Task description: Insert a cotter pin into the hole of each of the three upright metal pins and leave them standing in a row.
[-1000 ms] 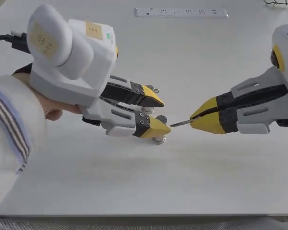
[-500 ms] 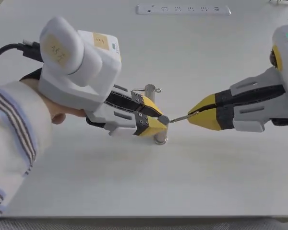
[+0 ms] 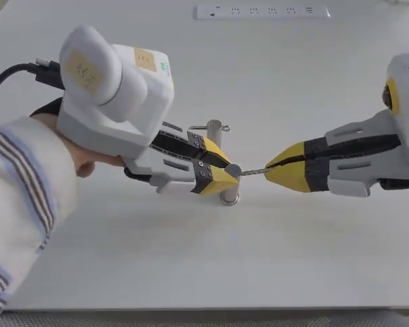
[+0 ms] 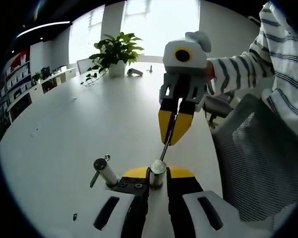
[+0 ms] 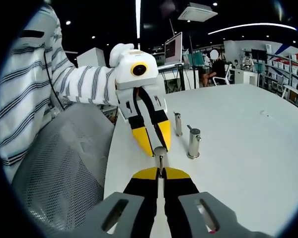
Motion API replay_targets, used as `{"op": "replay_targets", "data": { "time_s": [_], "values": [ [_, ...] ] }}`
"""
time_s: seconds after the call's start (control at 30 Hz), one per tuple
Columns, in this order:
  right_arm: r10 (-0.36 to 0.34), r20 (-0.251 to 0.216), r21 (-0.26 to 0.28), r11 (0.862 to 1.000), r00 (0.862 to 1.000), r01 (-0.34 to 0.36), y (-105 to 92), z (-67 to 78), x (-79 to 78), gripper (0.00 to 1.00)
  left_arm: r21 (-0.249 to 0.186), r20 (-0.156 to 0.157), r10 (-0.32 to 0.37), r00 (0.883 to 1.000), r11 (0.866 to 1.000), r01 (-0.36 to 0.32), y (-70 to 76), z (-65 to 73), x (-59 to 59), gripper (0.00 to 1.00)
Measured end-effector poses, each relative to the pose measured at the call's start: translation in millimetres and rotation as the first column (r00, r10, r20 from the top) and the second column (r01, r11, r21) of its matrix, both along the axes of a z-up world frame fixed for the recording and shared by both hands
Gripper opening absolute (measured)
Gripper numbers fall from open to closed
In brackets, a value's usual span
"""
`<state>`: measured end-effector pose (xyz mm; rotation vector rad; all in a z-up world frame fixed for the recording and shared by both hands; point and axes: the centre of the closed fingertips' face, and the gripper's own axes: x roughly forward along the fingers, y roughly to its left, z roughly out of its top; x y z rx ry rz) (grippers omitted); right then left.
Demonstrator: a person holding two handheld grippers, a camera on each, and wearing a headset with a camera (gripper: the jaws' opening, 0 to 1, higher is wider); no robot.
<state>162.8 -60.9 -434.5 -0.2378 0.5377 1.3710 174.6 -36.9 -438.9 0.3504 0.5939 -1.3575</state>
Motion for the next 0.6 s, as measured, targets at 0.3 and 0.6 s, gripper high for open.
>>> {"op": "replay_targets", "data": {
  "time_s": [0.3,0.6],
  "values": [
    [0.006,-0.005,-0.001,1.0,1.0,-0.006,7.9,-10.4,0.6,0.0,0.001,-0.001,0.006,1.0,1.0,-0.006,0.2,-0.3,0.0,0.09],
    [0.018,0.005,-0.016,1.0,1.0,-0.017,20.6,-13.7,5.1,0.0,0.005,-0.004,0.021,1.0,1.0,-0.021,-0.6,0.2,-3.7,0.09]
  ]
}}
